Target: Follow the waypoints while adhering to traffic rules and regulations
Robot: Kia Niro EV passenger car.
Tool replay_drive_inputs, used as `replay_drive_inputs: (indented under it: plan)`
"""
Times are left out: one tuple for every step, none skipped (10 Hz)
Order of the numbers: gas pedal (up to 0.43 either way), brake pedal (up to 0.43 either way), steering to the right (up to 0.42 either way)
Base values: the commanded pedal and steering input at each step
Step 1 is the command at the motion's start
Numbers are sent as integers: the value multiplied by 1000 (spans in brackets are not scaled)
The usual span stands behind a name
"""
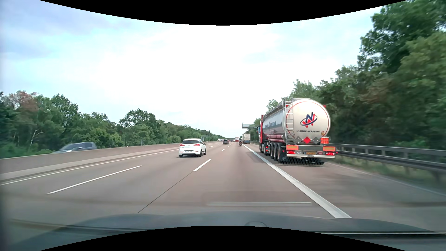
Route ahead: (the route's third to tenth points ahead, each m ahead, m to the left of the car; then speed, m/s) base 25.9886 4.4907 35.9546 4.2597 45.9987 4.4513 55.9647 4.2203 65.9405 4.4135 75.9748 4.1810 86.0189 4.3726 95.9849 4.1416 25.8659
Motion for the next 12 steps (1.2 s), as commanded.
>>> replay_drive_inputs:
  plan:
    - [118, 0, -5]
    - [118, 0, -5]
    - [118, 0, -4]
    - [118, 0, -4]
    - [118, 0, -4]
    - [118, 0, -4]
    - [118, 0, -4]
    - [118, 0, -4]
    - [118, 0, -4]
    - [118, 0, -4]
    - [118, 0, -4]
    - [118, 0, -4]
